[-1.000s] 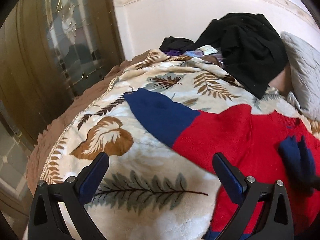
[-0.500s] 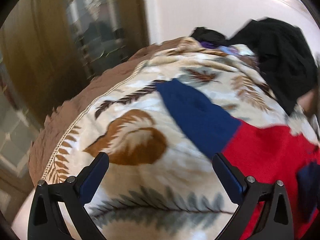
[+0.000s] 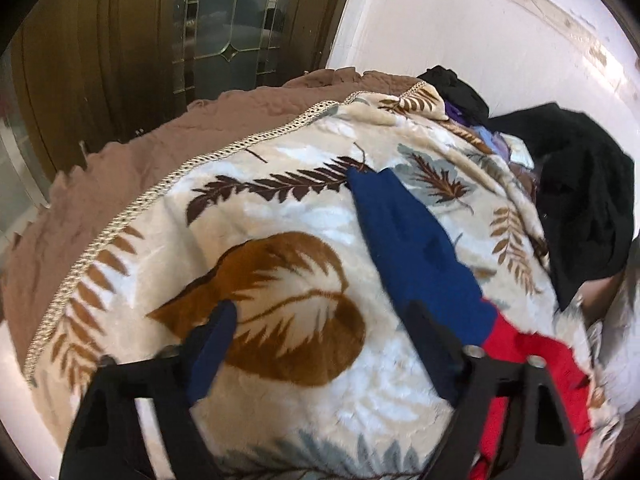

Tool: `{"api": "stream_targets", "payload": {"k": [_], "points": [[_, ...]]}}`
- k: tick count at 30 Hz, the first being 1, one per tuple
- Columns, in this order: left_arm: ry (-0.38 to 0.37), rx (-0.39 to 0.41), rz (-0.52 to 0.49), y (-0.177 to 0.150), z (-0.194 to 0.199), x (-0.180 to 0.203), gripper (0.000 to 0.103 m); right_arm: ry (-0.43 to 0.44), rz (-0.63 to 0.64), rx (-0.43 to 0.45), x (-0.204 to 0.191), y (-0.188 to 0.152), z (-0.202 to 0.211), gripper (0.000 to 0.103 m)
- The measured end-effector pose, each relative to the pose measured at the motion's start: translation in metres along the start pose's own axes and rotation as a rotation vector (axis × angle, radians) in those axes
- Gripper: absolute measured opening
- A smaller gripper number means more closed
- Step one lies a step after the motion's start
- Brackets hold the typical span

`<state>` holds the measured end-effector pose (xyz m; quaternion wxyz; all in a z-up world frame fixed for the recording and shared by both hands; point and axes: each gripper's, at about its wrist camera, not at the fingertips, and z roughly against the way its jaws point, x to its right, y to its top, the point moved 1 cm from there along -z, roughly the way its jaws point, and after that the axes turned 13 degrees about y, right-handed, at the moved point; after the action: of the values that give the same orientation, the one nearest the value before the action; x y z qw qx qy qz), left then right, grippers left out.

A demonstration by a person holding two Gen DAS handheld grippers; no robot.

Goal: Fold small clothes

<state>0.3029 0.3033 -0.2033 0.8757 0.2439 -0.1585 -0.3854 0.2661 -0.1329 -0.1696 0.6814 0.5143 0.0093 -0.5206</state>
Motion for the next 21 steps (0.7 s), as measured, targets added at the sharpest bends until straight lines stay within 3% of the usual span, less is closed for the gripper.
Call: {"api": "stream_targets", "payload": {"k": [3,7,17,19,21], "points": [[-0.075,-0.03,0.004,0.003,-0.01,0.011,0.062,0.036,-0.077,0.042,0.012,0.001,0.009,0.071],[-0.134,-0.03,-0.054,0.006,-0.018,0.039,0.062,0.058,-0.106,0.06,0.02,0.003,0.011,0.071],[-0.163,-0.116,-0.047,0.021,-0.081,0.065,0.06,0.059,-0.236,0.083,0.059,0.001,0.011,0.071],[-0.177,-0.085,-0.042,0.025,-0.083,0.067,0.028,0.056,-0.244,0.092,0.061,0.002,0.012,0.071],[-0.205,-0.101,-0.054,0.028,-0.087,0.072,0.013,0.049,-0.251,0.102,0.064,0.004,0.014,0.071]]}}
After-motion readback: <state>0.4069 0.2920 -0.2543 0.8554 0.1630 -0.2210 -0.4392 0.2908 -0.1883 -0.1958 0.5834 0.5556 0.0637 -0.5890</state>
